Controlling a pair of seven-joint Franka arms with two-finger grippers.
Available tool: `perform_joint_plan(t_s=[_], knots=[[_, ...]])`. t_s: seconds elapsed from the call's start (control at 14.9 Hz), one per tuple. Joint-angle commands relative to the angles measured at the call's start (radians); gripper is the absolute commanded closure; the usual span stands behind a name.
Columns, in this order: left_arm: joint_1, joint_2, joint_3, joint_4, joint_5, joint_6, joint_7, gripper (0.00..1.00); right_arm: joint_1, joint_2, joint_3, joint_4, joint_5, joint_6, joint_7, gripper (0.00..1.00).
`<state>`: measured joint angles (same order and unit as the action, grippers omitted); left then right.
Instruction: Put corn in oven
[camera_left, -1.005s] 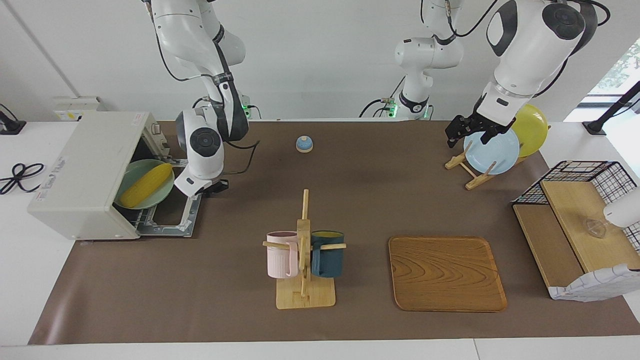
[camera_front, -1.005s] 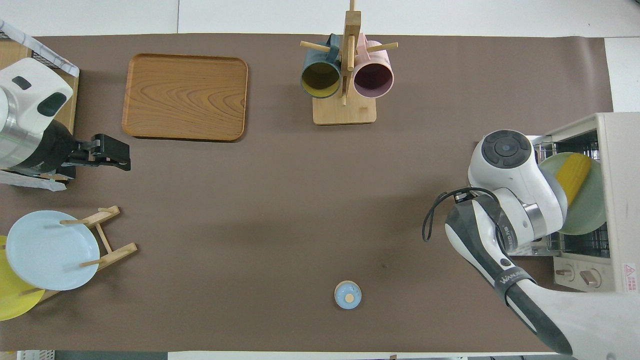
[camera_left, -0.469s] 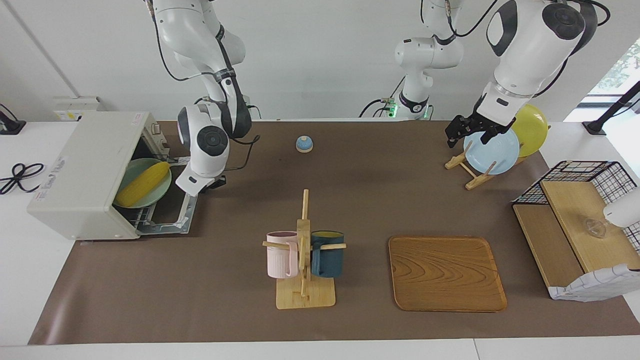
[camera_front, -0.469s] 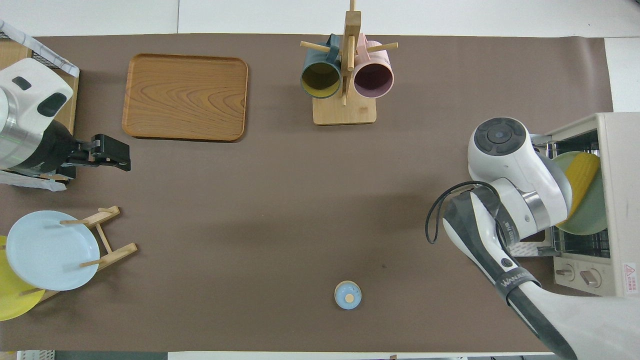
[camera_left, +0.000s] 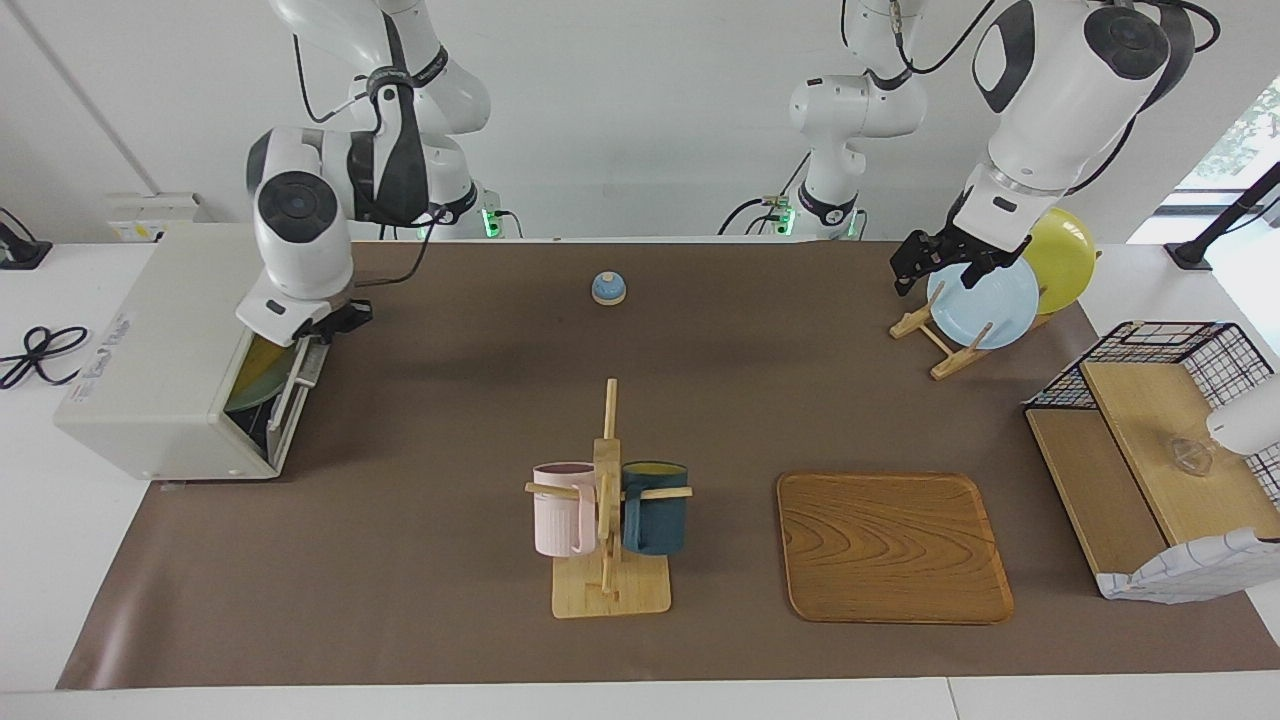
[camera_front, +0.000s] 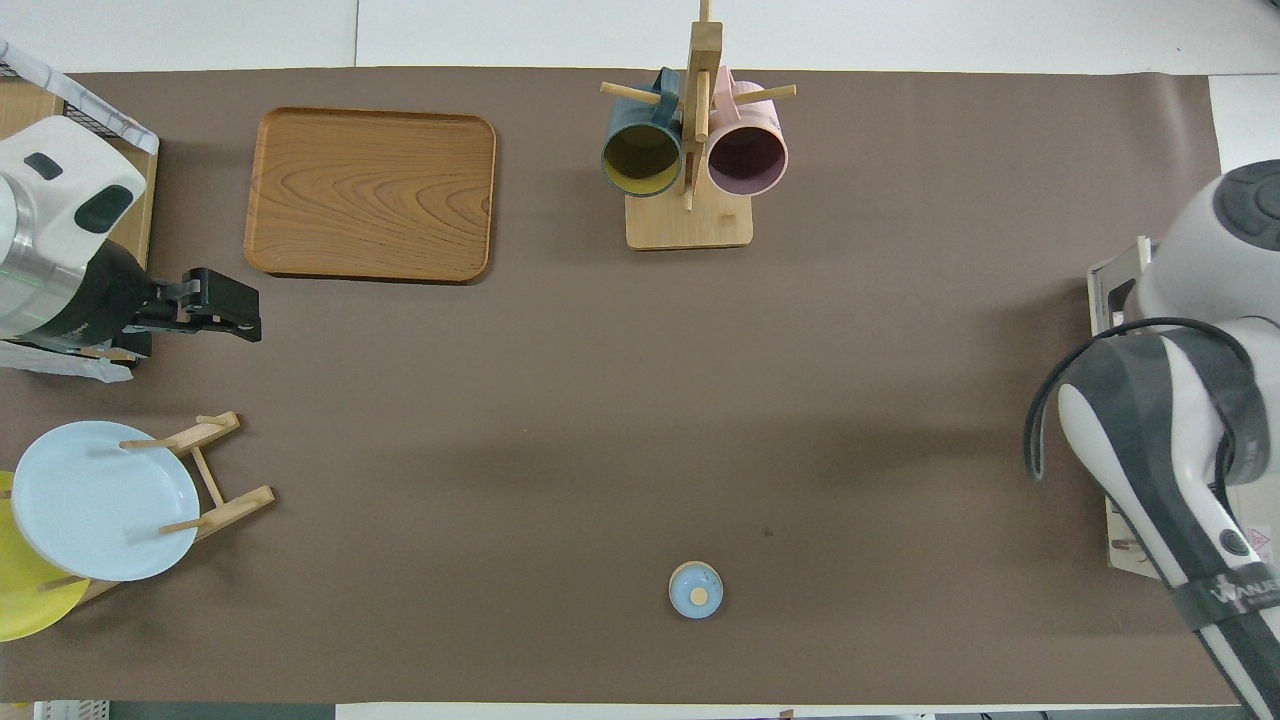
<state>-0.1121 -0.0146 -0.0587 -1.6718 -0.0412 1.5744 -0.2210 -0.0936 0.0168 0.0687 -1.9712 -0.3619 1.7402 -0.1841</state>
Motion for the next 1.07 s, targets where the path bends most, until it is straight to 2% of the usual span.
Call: perform_joint_plan(t_s=[0.0,0.13,0.27,0.4,0.54,0.6,0.8,0.87,0.94,1.0], knots=[[0.006,-0.016,-0.004,-0.005,0.017,-0.008,-0.006,0.00,-0.063,0.075,-0.013,-0.002,-0.008,0.084,-0.028,1.00],[0.006,-0.015,-0.004,-0.005,0.017,-0.008,-0.006,0.00,-0.061,0.074,-0.015,0.029,0.040,0.044,-0.028,1.00],[0.006,-0.016,-0.004,-0.005,0.017,-0.008,-0.006,0.00,-0.061,0.074,-0.015,0.101,0.115,-0.023,-0.028,1.00],[0.006,-0.015,-0.004,-0.005,0.017,-0.008,-0.005,0.00,-0.054,0.077,-0.013,0.208,0.165,-0.129,-0.028,0.84],[0.006,-0.016,-0.004,-0.005,0.017,-0.008,-0.005,0.00,-0.035,0.080,-0.004,0.319,0.186,-0.232,-0.021,0.84],[0.006,-0.015,-0.004,-0.005,0.017,-0.008,-0.006,0.00,-0.029,0.072,-0.006,0.333,0.190,-0.251,-0.024,0.83],[0.006,-0.015,-0.004,-0.005,0.017,-0.008,-0.005,0.00,-0.031,0.042,-0.007,0.333,0.193,-0.257,-0.028,0.51],[0.006,-0.016,-0.004,-0.005,0.017,-0.008,-0.006,0.00,-0.029,0.028,-0.007,0.333,0.193,-0.257,-0.028,0.36],[0.006,-0.016,-0.004,-0.005,0.017,-0.008,-0.005,0.00,-0.028,0.022,-0.007,0.333,0.193,-0.257,-0.026,0.02],[0.006,-0.015,-0.004,-0.005,0.017,-0.008,-0.006,0.00,-0.031,0.015,-0.006,0.333,0.195,-0.257,-0.029,0.00]])
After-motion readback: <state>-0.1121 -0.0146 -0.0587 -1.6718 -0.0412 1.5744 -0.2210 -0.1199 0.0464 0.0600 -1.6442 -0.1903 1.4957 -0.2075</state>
